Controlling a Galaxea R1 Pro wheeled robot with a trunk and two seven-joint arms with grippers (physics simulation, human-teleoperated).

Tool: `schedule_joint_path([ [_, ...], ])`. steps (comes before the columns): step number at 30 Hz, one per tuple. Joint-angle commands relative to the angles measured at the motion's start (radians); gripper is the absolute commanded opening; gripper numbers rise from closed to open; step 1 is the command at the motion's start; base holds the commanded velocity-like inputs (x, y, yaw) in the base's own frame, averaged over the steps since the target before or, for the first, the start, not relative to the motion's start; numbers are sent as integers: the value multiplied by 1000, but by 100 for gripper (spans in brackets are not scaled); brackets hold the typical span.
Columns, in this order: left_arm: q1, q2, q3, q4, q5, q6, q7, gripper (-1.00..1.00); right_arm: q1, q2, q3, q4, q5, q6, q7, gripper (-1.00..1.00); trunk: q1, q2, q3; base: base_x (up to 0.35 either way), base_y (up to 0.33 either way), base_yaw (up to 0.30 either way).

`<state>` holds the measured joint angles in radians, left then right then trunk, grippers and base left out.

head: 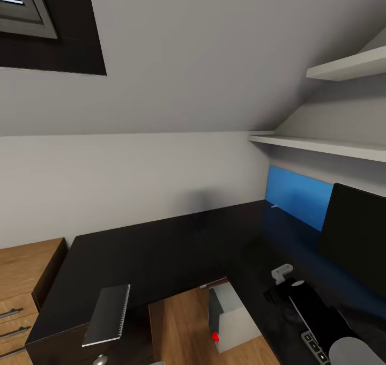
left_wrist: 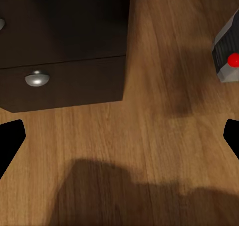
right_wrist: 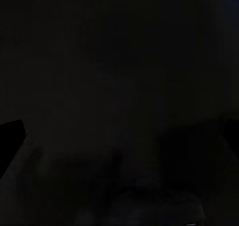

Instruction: In the bedroom, organize the workspace by keeping the computer under the desk, ensuring the monitor is on the desk, placing the keyboard on the desk next to the monitor, placing the mouse on the desk next to the keyboard, moving the folder from the swivel chair onto the desk next to the mouse, stacking the notebook on top of the folder with the pen on top of the notebook, and positioning the swivel chair next to the desk.

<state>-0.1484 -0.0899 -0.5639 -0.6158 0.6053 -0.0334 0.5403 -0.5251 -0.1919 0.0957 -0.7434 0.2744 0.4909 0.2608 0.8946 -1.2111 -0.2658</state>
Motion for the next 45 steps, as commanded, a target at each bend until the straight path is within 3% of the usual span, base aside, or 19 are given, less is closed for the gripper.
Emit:
schedule_joint_path([
  [1,-1,1,-7,-1,10,-3,7,100,-1,9,2,-7,11,5,6,100,0,-1,-1,0,0,0],
  [7,-1,1,-8,-1,10,-3,7,100,-1,18,3,-11,10,6,7,100,0,-1,-1,0,0,0],
  [9,-1,1,-8,-1,10,-3,7,100,-1,33,3,-13,9,6,7,100,0,-1,-1,0,0,0],
  [11,-1,1,-8,-1,10,-3,7,100,-1,66,1,-17,10,6,6,100,0,-1,-1,0,0,32],
  [18,-1,1,-7,-1,10,-3,7,100,0,126,1,-20,12,9,-11,100,0,-1,-1,0,0,178],
  [28,-2,2,-3,0,11,-2,7,100,0,189,0,-19,11,12,-80,100,0,-1,-1,0,0,231],
  [45,-1,5,-2,1,11,-2,7,100,0,218,-3,-19,6,74,-103,100,0,-1,-1,0,0,19],
])
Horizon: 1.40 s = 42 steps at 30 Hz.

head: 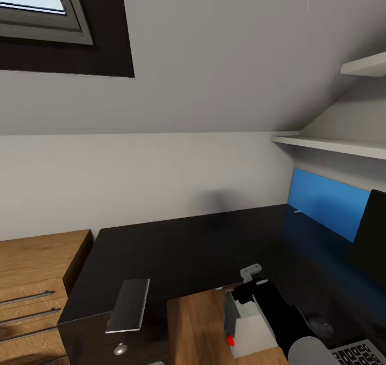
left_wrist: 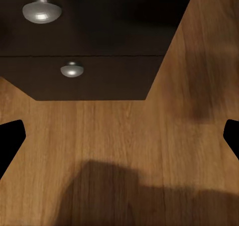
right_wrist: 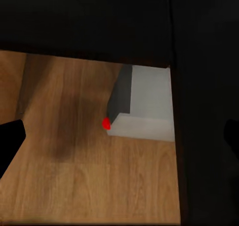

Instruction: In the bedroom, organize the workspace by keeping the computer under the desk, ensuring the monitor is on the desk, placing the keyboard on the desk next to the monitor, placing the mouse on the desk next to the keyboard, moving the folder from the swivel chair onto the desk next to the mouse, stacking the notebook on top of the folder with the pen on top of the notebook, and positioning the swivel chair next to the desk.

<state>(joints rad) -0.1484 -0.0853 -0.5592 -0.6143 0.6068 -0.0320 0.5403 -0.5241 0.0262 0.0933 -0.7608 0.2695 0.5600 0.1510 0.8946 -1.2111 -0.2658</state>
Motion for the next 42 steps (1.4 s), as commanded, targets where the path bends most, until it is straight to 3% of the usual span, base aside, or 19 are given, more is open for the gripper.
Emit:
schedule_joint_path([
  [1,-1,1,-7,-1,10,-3,7,100,-1,2,0,-2,10,9,7,100,0,-1,-1,0,0,0],
  [10,-1,1,-7,-1,9,-5,6,100,-1,12,-1,-3,13,15,6,100,0,-1,-1,-118,104,56],
  [27,-1,1,-7,0,10,-5,7,100,-1,12,-1,-3,14,11,5,100,0,-1,-1,-272,182,232],
  [42,-2,0,-7,1,10,-5,7,100,-1,11,-1,0,14,9,6,100,0,-1,-1,-325,44,26],
])
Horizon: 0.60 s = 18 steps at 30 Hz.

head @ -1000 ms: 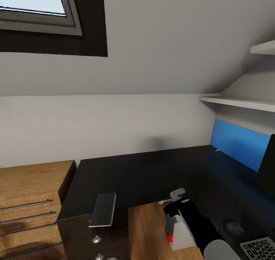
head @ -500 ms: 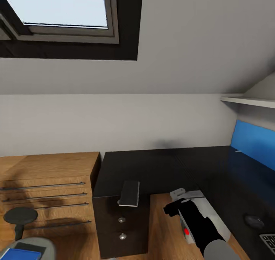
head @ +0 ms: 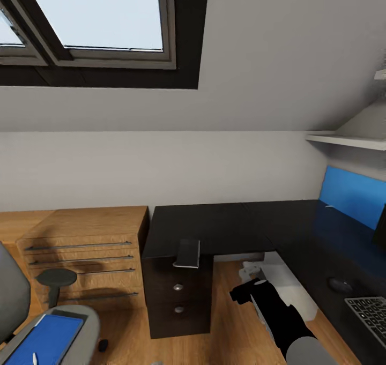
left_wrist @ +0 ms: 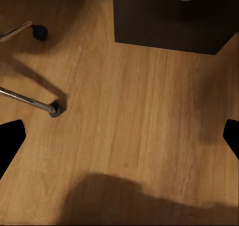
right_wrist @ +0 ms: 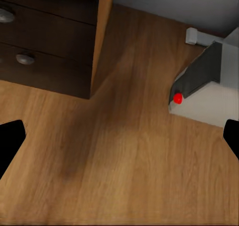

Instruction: In the bedroom, organize the workspace by keeping the computer under the desk, ensuring the monitor is on the desk, placing the keyboard on the desk next to the monitor, placing the mouse on the desk next to the keyboard, moving the folder from the swivel chair onto the desk next to the mouse, stacking the notebook on top of the folder with the pen on top of the notebook, and positioning the swivel chair next to the desk.

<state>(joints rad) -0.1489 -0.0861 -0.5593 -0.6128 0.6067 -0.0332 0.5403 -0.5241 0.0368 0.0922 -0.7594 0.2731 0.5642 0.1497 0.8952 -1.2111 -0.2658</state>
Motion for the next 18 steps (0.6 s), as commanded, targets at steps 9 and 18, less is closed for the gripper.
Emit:
schedule_joint_path([
  [9,-1,2,-6,-1,9,-4,7,100,-1,0,0,-2,11,0,9,100,-1,-1,-1,-260,0,0],
  [18,0,4,-7,-5,6,-3,7,100,9,-4,-31,21,-26,-88,-8,100,-16,27,11,-17,0,0],
])
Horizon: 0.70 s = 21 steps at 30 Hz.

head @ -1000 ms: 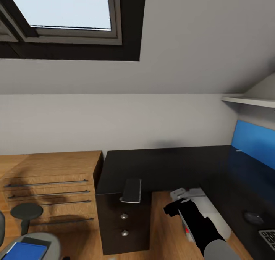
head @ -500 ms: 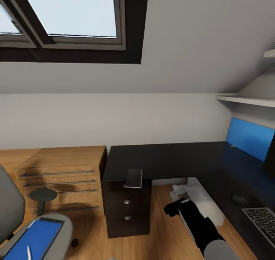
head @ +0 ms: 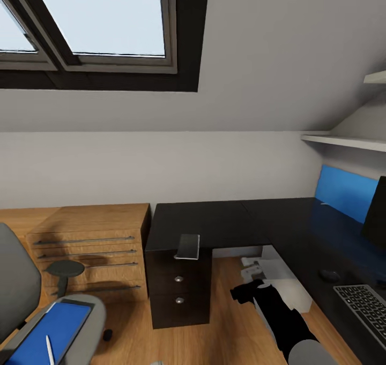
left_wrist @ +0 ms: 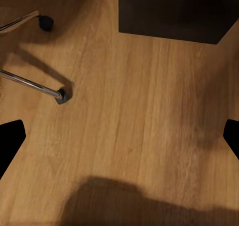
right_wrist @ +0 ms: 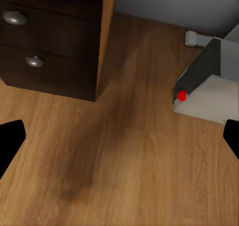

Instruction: In the bedroom, organize the workspace by keeping the computer under the desk, ensuring the monitor is on the desk, placing the keyboard on the desk next to the monitor, placing the mouse on the desk next to the keyboard, moving the folder from the swivel chair onto the desk next to the mouse, stacking the notebook on top of the folder with the pen on top of the notebook, and positioning the swivel chair next to the desk.

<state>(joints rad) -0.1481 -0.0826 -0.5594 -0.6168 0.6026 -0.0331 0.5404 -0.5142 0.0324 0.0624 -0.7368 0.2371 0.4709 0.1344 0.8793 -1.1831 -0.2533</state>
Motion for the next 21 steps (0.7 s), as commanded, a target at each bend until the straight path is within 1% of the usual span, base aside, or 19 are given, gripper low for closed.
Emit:
schedule_joint_path([
  [1,-2,1,-7,-2,10,-3,7,100,5,-1,-10,20,-13,-19,6,100,0,-1,-1,0,0,25],
  [4,-2,1,-8,-4,10,-3,7,100,10,-3,-26,85,-47,-82,2,100,0,-1,-1,0,0,80],
  [5,-2,2,-8,-6,10,-2,8,100,12,-4,-41,137,-64,-136,-10,100,0,-1,-1,0,0,160],
  [6,-2,3,-8,-10,10,0,8,100,13,-5,-59,183,-75,-193,-33,100,0,-1,-1,0,0,199],
  [10,-2,4,-8,-36,10,8,7,100,15,-6,-97,262,-89,-304,-103,100,0,-1,-1,0,0,227],
  [12,-2,4,-8,-79,10,24,8,100,15,-6,-121,334,-96,-409,-170,100,0,-1,-1,0,0,252],
  [17,-2,5,-8,-113,11,64,9,100,16,-6,-133,413,-101,-516,-210,100,0,-1,-1,0,0,261],
  [18,-2,10,-7,-118,11,79,9,100,16,-6,-135,447,-109,-552,-217,100,0,-1,-1,0,0,264],
  [21,-2,26,-7,-123,13,94,8,100,16,-6,-137,495,-131,-607,-223,100,0,-1,-2,0,0,265],
])
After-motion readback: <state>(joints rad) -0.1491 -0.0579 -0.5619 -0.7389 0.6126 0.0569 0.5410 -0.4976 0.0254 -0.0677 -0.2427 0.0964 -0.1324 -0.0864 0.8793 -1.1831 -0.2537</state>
